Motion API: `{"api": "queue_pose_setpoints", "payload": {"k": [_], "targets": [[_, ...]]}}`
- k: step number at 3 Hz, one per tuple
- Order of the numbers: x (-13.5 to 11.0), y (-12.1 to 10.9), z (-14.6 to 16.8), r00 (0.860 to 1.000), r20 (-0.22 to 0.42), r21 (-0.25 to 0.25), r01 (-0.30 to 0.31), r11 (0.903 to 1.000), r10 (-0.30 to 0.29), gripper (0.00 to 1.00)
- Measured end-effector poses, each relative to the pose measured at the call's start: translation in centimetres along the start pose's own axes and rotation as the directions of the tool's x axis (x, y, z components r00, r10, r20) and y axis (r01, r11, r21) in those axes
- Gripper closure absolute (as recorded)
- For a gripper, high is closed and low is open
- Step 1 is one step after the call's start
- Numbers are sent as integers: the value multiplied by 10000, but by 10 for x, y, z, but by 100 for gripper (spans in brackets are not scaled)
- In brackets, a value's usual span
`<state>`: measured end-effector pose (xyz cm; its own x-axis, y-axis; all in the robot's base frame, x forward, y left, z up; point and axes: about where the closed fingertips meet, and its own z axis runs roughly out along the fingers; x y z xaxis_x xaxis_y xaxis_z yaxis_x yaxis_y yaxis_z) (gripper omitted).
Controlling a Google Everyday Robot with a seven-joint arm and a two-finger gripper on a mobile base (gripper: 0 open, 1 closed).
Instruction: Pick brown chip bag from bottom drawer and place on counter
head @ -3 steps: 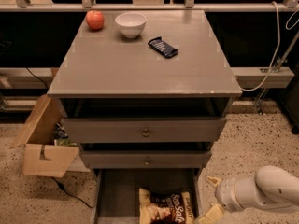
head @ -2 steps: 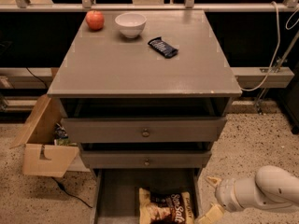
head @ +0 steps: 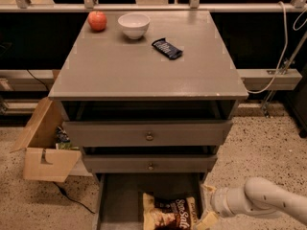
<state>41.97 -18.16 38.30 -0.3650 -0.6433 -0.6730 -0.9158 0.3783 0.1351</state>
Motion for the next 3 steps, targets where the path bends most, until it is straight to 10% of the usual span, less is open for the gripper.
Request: {"api": "queue_pose_setpoints", "payload": {"k": [3], "targets": [[54,-34,126,9914,-243,268,1296,9912,-1290,0]]}}
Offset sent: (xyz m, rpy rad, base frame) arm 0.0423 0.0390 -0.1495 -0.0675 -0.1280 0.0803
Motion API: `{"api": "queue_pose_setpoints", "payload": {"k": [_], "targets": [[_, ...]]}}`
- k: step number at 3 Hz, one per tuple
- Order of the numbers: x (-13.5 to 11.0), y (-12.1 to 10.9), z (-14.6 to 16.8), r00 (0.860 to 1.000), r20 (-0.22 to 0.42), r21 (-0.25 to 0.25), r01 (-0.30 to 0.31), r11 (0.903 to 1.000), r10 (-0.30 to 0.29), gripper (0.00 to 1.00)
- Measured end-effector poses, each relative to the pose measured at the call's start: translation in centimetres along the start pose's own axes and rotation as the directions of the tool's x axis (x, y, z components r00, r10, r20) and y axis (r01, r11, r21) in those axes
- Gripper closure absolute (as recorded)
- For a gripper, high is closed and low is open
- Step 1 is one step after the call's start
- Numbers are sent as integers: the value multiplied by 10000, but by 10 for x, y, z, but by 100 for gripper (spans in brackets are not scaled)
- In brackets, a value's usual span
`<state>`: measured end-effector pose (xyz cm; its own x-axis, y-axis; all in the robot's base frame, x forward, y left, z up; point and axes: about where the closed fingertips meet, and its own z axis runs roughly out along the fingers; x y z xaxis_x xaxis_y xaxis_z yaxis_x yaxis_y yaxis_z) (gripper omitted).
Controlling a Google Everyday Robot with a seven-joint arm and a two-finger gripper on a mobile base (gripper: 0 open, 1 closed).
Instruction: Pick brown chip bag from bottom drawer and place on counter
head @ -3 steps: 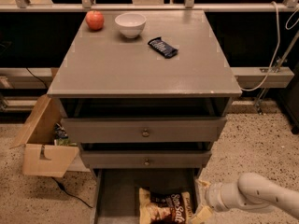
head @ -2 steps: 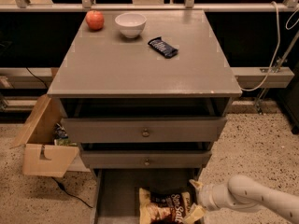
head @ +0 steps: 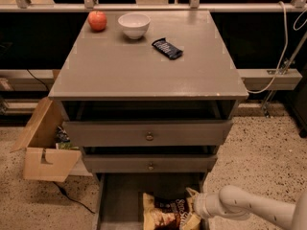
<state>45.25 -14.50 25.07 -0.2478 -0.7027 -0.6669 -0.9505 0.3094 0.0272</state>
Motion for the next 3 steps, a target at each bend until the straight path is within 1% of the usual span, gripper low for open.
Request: {"api": "queue_pose_setpoints", "payload": {"k": [1,2,3], "targets": [[20,-2,38,9994,-315,103,116,9999,-112,0],[30,-2,59,9984,-551,116,125,9999,-118,0],[42,-8,85,9967,-813,114,11,9999,-2,0]]}}
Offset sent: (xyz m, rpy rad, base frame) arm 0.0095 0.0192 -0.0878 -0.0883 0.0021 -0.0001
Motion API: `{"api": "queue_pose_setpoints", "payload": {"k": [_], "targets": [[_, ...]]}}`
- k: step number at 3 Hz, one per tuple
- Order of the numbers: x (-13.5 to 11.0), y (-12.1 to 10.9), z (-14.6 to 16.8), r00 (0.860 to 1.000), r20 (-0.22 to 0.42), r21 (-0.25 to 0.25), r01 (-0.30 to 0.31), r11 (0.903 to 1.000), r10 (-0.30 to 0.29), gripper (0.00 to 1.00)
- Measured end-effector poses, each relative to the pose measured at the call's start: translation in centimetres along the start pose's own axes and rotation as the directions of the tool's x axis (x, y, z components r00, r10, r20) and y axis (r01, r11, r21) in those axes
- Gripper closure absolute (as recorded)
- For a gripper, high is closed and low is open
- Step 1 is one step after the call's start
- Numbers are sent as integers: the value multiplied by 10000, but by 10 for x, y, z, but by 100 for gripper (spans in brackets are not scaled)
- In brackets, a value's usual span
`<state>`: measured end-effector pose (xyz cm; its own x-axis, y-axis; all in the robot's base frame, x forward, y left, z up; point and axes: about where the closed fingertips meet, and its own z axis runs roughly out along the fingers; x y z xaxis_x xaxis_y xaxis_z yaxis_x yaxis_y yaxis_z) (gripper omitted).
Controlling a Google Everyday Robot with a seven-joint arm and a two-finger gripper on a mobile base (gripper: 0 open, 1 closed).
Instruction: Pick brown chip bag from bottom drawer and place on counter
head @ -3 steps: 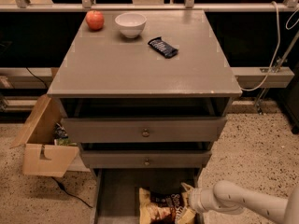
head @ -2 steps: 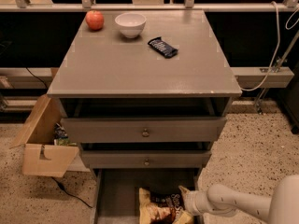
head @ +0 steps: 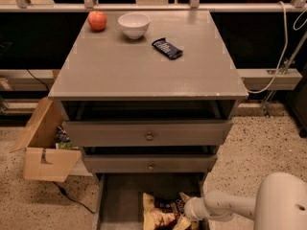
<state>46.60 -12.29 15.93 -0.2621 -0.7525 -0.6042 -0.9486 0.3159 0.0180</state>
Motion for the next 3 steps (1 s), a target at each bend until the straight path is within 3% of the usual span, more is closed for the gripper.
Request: {"api": "queue_pose_setpoints", "payload": {"k": [1,2,3], "targets": [[5,-5,14,9999,-77,-6,-76,10000,76,0],[10,-8,25,9999,-100,-50,-132,9999,132,18],[5,-5,16,9997,234,-126,-16,9999,19,43]]}}
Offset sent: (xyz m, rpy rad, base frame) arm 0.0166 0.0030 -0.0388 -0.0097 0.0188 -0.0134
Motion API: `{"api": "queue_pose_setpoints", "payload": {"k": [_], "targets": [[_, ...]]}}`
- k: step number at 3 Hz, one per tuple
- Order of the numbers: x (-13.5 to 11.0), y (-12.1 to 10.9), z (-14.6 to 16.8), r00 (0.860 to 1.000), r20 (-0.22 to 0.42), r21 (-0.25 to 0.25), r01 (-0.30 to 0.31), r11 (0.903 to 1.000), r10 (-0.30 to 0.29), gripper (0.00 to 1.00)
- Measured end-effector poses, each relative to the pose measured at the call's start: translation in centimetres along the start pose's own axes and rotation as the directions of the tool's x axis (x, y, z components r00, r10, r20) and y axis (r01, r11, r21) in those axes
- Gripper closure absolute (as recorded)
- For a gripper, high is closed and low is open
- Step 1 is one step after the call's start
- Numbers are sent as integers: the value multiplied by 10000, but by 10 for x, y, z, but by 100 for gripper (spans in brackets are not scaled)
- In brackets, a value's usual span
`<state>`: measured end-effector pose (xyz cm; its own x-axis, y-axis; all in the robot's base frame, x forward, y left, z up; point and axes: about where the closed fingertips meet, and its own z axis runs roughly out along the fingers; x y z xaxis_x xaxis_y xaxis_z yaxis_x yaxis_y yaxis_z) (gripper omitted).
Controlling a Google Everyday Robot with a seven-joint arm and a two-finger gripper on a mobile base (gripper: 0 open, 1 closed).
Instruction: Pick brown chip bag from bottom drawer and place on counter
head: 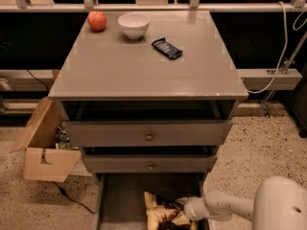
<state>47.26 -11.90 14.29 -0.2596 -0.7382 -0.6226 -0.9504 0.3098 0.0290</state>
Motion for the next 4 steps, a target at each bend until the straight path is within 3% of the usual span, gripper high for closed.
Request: {"api": "queue_pose_setpoints", "payload": {"k": [1,2,3,4], "targets": [[-18,8,-40,9959,808,5,400,9992,-399,74],[-48,18,-99,9747,1984,-18,1050,9945,-1026,97],[-78,-11,-211,9149,3575,1041,1605,9815,-1875,100],[-93,-15,-280,8677,4422,1212,1931,9737,-2271,100]]}}
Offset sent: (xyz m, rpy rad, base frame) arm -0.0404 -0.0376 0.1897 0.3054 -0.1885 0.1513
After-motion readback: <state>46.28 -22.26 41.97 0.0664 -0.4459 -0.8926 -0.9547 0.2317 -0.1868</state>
